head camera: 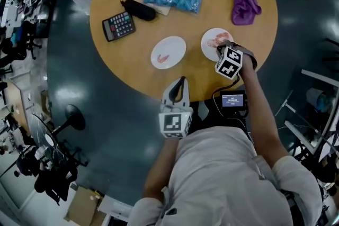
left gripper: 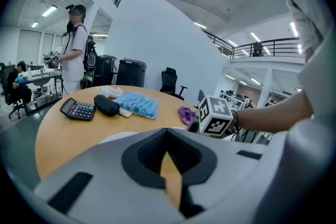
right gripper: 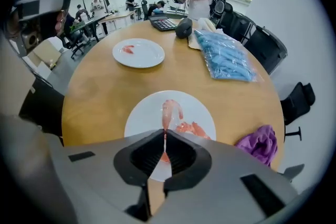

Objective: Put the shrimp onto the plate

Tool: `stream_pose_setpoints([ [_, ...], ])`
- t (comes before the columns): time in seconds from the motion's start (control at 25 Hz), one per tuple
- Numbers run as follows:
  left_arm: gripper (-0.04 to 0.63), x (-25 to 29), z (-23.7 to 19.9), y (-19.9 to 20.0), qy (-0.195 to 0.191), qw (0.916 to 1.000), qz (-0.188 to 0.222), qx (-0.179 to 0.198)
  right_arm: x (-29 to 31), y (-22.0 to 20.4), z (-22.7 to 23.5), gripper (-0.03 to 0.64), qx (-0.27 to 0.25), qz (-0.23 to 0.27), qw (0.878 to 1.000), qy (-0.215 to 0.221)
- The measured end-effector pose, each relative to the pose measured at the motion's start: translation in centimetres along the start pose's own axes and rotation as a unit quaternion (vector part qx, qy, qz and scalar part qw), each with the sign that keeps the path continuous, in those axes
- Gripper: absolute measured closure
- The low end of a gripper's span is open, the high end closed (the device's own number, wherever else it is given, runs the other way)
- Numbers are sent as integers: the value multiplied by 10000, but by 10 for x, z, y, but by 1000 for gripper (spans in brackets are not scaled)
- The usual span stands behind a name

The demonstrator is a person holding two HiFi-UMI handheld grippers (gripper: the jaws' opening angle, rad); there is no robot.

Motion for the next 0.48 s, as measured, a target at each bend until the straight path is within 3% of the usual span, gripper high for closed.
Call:
stream_pose_setpoints([
  [0.48, 588, -6, 1, -3, 86, 9996, 138, -232, -2, -3, 2, 584, -156, -202, 9995, -192],
])
Point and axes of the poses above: the fingertips, and each gripper's own axes: x forward along the fingers, z to its right, y out of its top, the point moved 2 cm from there along -x, backward along the fingers, and after that the axes turned 5 degrees about -x, right-handed, at the moved point
